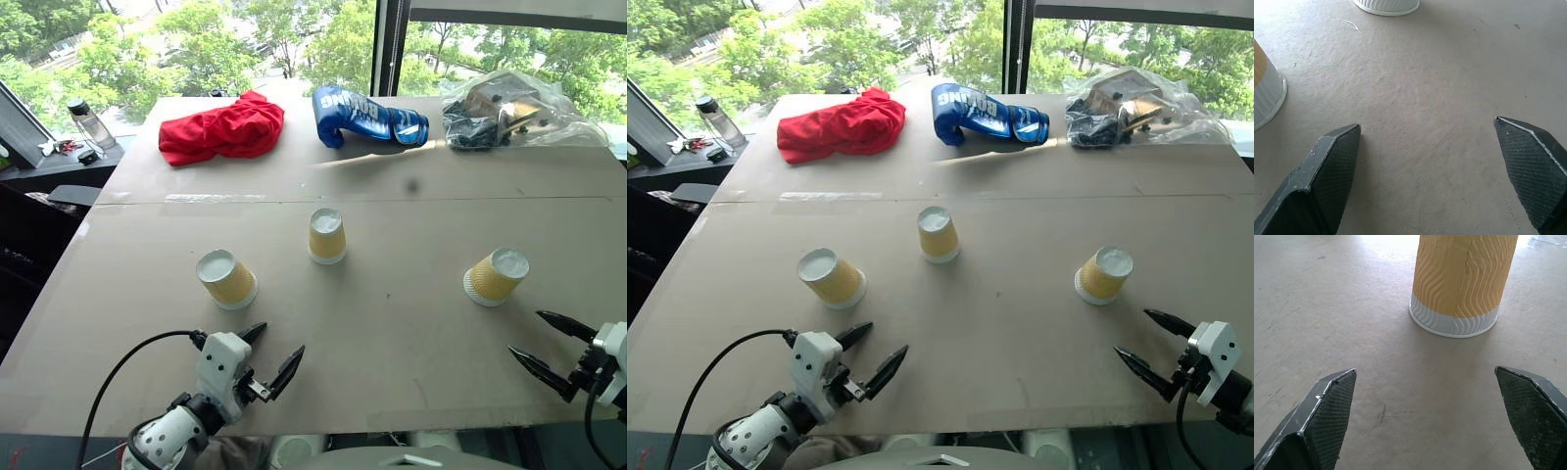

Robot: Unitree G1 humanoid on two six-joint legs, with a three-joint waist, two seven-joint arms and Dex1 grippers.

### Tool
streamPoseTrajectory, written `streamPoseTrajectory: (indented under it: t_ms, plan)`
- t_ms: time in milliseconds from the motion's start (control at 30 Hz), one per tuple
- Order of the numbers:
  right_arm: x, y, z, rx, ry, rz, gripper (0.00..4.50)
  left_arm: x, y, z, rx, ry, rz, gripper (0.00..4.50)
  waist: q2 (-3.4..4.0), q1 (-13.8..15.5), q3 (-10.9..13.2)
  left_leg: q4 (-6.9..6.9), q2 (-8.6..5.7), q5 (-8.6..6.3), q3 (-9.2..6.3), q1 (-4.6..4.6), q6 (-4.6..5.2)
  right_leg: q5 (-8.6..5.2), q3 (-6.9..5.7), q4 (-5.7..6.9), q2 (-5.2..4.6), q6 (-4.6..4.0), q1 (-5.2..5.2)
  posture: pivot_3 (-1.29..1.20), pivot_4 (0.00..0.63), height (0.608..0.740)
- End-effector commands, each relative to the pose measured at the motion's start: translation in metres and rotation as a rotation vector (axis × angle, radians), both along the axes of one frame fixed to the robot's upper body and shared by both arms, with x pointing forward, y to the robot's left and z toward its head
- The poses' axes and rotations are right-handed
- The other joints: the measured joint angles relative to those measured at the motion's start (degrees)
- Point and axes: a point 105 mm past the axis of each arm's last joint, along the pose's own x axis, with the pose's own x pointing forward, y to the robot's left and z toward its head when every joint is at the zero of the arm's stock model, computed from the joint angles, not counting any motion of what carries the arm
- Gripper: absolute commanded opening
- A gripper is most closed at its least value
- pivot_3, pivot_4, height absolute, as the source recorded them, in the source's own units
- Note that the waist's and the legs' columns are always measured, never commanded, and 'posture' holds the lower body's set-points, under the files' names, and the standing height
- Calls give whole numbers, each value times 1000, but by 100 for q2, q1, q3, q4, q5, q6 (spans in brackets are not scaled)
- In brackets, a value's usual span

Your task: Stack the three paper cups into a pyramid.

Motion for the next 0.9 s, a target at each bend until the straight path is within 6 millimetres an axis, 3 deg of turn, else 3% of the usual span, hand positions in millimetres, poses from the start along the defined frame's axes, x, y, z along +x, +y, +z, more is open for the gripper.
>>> streamPoseTrajectory:
  t_ms: [33, 900]
  plan:
    - [-1, -3, 10, -7, -42, 6, 4500, -2, 0, 6, -2, -22, 0, 4476, 0, 0, 0, 0, 0, 0, 0, 0, 0, 1, 0, 0, 0, -1, 0, 0, 150, 737]
    - [1, -2, 8, 22, -51, 12, 4500, 3, -7, 22, -20, -54, 14, 4476, -1, -2, 1, 0, -1, 0, 2, 1, 0, 11, 2, 1, 3, -17, 0, 0, 150, 737]
